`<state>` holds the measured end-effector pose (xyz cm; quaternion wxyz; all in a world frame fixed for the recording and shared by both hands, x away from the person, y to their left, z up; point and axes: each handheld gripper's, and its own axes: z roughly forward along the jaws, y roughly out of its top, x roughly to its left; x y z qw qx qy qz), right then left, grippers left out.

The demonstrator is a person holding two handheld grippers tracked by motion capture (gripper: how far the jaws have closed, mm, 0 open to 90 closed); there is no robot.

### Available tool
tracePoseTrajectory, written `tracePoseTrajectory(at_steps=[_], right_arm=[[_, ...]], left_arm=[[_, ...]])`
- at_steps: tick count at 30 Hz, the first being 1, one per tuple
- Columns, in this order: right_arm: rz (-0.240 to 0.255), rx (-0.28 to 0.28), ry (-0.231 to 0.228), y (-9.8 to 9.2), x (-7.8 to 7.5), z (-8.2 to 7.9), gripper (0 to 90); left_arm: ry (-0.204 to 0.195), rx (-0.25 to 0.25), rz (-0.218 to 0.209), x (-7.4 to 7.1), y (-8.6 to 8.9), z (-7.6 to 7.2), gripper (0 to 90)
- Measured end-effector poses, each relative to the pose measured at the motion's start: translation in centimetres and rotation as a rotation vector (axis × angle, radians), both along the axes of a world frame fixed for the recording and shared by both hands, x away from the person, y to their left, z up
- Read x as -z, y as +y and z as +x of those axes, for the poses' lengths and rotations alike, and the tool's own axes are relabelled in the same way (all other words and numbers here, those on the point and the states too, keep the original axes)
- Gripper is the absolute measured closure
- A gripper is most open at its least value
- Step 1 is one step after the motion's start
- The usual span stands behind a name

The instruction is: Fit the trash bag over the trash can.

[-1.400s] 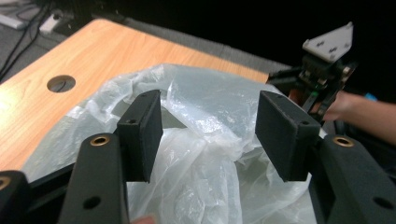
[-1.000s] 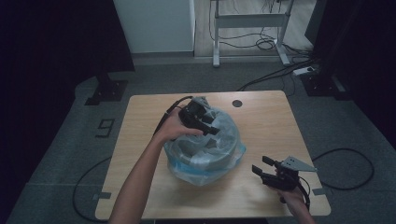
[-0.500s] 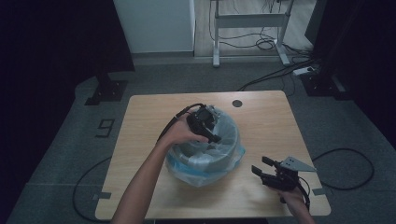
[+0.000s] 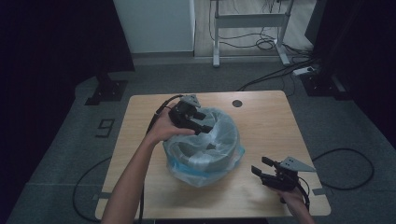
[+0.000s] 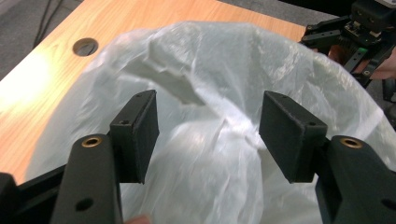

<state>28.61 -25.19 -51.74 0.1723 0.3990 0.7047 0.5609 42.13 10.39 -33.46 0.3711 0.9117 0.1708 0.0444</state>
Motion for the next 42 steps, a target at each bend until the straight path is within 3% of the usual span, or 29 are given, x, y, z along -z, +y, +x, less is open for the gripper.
tracePoseTrajectory(at_steps=[3, 7, 10, 16, 22, 24, 29, 30, 31, 32, 34, 35, 39, 40, 41, 42], right_arm=[[-0.004, -0.003, 0.001, 0.1, 0.1, 0.0, 32.7], [0.007, -0.006, 0.005, 0.1, 0.1, 0.0, 32.7], [0.006, -0.003, 0.006, 0.0, 0.1, 0.1, 32.7], [0.003, -0.003, 0.008, 0.0, 0.2, 0.0, 32.7], [0.011, -0.001, 0.008, -0.2, 0.1, 0.1, 32.5], [0.013, 0.0, 0.009, -0.3, 0.1, 0.1, 32.5], [0.02, 0.013, 0.01, -0.7, 0.1, 0.1, 32.3], [0.021, 0.014, 0.009, -0.7, 0.1, 0.1, 32.3], [0.021, 0.014, 0.009, -0.7, 0.1, 0.1, 32.3], [0.021, 0.014, 0.008, -0.7, 0.1, 0.1, 32.2], [0.02, 0.015, 0.009, -0.7, 0.1, 0.1, 32.1], [0.02, 0.015, 0.009, -0.7, 0.1, 0.1, 32.1], [0.016, 0.018, 0.008, -0.7, 0.1, 0.1, 31.9], [0.016, 0.018, 0.008, -0.7, 0.1, 0.1, 31.9], [0.016, 0.019, 0.009, -0.8, 0.1, 0.1, 31.9], [0.015, 0.019, 0.009, -0.8, 0.1, 0.1, 31.9]], left_arm=[[0.01, -0.01, 0.045, 0.5, 0.9, -0.1, 38.3], [0.035, -0.008, 0.065, 1.1, 1.3, -0.1, 38.3], [0.05, -0.015, 0.119, 1.9, 1.2, 0.0, 38.8], [0.047, -0.015, 0.188, 2.6, 0.5, 0.0, 39.4], [0.022, -0.029, 0.294, 3.6, -0.6, 0.1, 40.1], [0.023, -0.031, 0.299, 3.6, -0.6, 0.1, 39.9], [0.015, -0.031, 0.264, 3.4, -0.4, -0.1, 37.5], [0.012, -0.03, 0.223, 3.1, -0.1, -0.2, 36.6], [0.012, -0.03, 0.223, 3.1, -0.1, -0.2, 36.0], [0.003, -0.028, 0.167, 2.7, 0.3, -0.5, 34.8], [-0.016, -0.036, 0.116, 2.3, 0.5, -0.8, 32.5], [-0.016, -0.036, 0.116, 2.3, 0.5, -0.8, 31.8], [-0.068, -0.069, -0.005, 1.3, 1.7, -1.9, 29.3], [-0.068, -0.069, -0.005, 1.3, 1.7, -1.9, 29.2], [-0.087, -0.092, -0.045, 1.0, 2.3, -2.4, 29.2], [-0.087, -0.092, -0.045, 1.0, 2.3, -2.4, 29.2]])
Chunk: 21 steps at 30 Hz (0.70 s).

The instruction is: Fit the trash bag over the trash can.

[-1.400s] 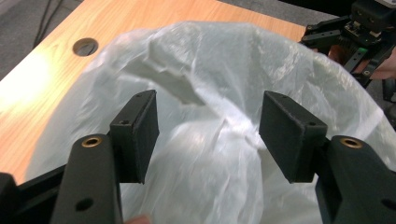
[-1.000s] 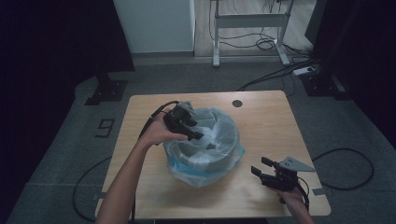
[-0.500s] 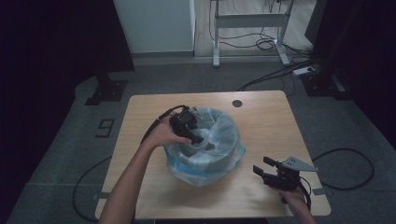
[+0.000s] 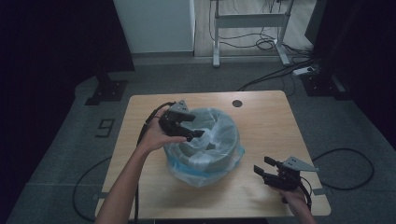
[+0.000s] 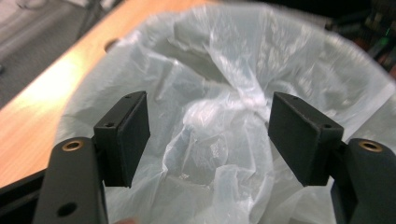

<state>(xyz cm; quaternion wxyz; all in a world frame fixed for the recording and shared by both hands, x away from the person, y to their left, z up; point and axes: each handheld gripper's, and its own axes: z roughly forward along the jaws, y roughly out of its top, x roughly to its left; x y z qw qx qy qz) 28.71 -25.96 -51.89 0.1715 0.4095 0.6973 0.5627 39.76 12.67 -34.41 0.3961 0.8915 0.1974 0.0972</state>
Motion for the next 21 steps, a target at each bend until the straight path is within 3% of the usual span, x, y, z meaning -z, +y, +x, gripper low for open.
tracePoseTrajectory(at_steps=[2, 6, 15, 21], right_arm=[[-0.002, 0.002, 0.001, 0.0, 0.0, 0.0, 31.8], [-0.006, 0.004, 0.003, -0.1, 0.2, 0.0, 31.8], [-0.022, 0.007, 0.008, 0.0, 0.4, -0.2, 31.6], [-0.026, 0.009, 0.009, 0.0, 0.5, -0.1, 31.4]], left_arm=[[-0.024, -0.028, -0.057, -0.2, 0.9, -0.9, 29.0], [-0.043, -0.049, -0.082, -0.2, 2.0, -1.9, 29.1], [-0.092, -0.102, -0.148, -0.2, 6.3, -5.3, 29.7], [-0.109, -0.142, -0.22, 1.2, 9.5, -7.9, 29.7]])
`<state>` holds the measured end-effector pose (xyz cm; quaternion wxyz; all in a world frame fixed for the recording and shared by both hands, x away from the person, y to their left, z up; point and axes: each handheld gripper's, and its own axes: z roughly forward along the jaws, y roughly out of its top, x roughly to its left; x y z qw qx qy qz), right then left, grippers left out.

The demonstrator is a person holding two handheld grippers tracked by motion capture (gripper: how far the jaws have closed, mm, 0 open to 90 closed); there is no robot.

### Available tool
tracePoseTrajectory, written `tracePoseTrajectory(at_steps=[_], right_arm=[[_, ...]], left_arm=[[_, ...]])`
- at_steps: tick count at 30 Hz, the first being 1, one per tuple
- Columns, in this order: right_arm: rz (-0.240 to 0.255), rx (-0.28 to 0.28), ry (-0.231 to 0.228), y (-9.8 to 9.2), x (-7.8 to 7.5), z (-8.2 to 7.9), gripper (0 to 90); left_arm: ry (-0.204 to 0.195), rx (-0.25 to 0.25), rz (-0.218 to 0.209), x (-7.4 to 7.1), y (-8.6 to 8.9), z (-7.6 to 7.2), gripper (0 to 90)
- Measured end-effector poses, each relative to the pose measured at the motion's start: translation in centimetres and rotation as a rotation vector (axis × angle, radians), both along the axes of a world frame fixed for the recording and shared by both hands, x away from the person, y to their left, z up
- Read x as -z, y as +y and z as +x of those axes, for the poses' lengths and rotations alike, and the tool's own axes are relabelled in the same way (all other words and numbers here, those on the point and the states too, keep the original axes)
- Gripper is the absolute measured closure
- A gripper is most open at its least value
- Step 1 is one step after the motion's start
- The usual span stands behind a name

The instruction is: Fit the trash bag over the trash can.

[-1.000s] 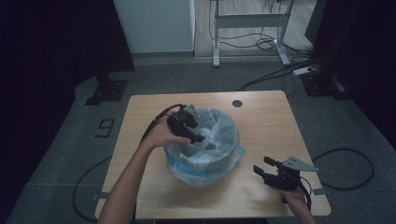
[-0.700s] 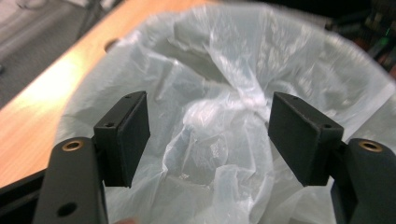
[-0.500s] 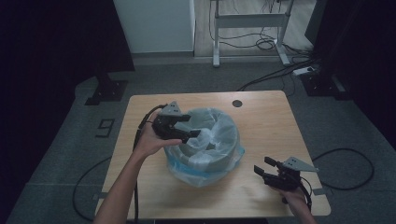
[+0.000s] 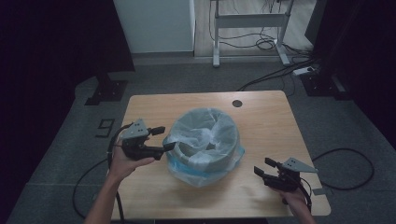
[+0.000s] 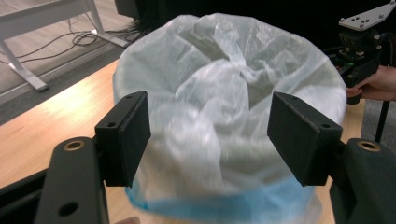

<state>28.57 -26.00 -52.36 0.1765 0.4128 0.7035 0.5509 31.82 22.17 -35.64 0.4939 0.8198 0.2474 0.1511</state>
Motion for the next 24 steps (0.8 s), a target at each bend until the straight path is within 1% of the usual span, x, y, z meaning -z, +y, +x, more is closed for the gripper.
tracePoseTrajectory(at_steps=[1, 2, 4, 6, 7, 9, 10, 11, 12, 13, 14, 15, 16, 18, 19, 21, 24], right_arm=[[0.0, 0.0, 0.0, 0.0, 0.0, 0.0, 31.4], [-0.002, 0.0, 0.0, 0.0, 0.0, 0.0, 31.4], [-0.009, -0.001, 0.001, 0.0, 0.1, 0.1, 31.3], [-0.012, 0.0, 0.001, 0.1, 0.2, 0.1, 31.2], [-0.014, -0.001, 0.001, 0.1, 0.2, 0.1, 31.2], [-0.019, -0.002, 0.004, 0.1, 0.3, 0.1, 31.2], [-0.019, -0.002, 0.004, 0.1, 0.3, 0.1, 31.2], [-0.031, -0.005, 0.005, 0.3, 0.4, 0.2, 31.0], [-0.031, -0.005, 0.005, 0.3, 0.4, 0.2, 31.0], [-0.044, -0.01, 0.005, 0.4, 0.5, 0.2, 30.9], [-0.044, -0.01, 0.005, 0.4, 0.5, 0.2, 30.9], [-0.051, -0.01, 0.005, 0.5, 0.5, 0.1, 30.8], [-0.051, -0.01, 0.005, 0.5, 0.5, 0.1, 30.8], [-0.052, -0.008, 0.004, 0.5, 0.5, 0.1, 30.8], [-0.054, -0.007, 0.004, 0.4, 0.5, 0.1, 30.8], [-0.053, -0.006, 0.004, 0.4, 0.5, 0.1, 30.7], [-0.054, -0.005, 0.004, 0.4, 0.5, 0.1, 30.7]], left_arm=[[0.0, 0.0, 0.0, 0.0, 0.0, 0.0, 29.7], [0.002, -0.005, -0.016, 0.4, 0.4, -0.4, 29.7], [-0.001, -0.018, -0.029, 1.1, 1.1, -0.9, 29.7], [0.004, -0.036, -0.029, 1.9, 1.7, -1.4, 29.7], [0.012, -0.052, -0.034, 2.5, 2.1, -1.6, 29.7], [0.021, -0.068, -0.043, 3.1, 2.6, -1.7, 29.7], [0.021, -0.068, -0.043, 3.1, 2.6, -1.7, 29.7], [0.025, -0.083, -0.045, 3.6, 3.1, -1.9, 29.7], [0.025, -0.083, -0.045, 3.6, 3.1, -1.9, 29.7], [0.024, -0.103, -0.034, 4.2, 3.6, -2.1, 29.7], [0.024, -0.103, -0.034, 4.2, 3.6, -2.1, 29.9], [0.019, -0.115, -0.018, 4.7, 3.8, -2.3, 30.0], [0.019, -0.115, -0.018, 4.7, 3.8, -2.3, 30.1], [0.025, -0.121, -0.018, 5.1, 4.1, -2.4, 30.0], [0.025, -0.133, -0.006, 5.5, 4.3, -2.5, 30.2], [0.031, -0.138, 0.0, 6.0, 4.4, -2.5, 30.2], [0.035, -0.138, -0.001, 6.2, 4.5, -2.5, 30.3]])
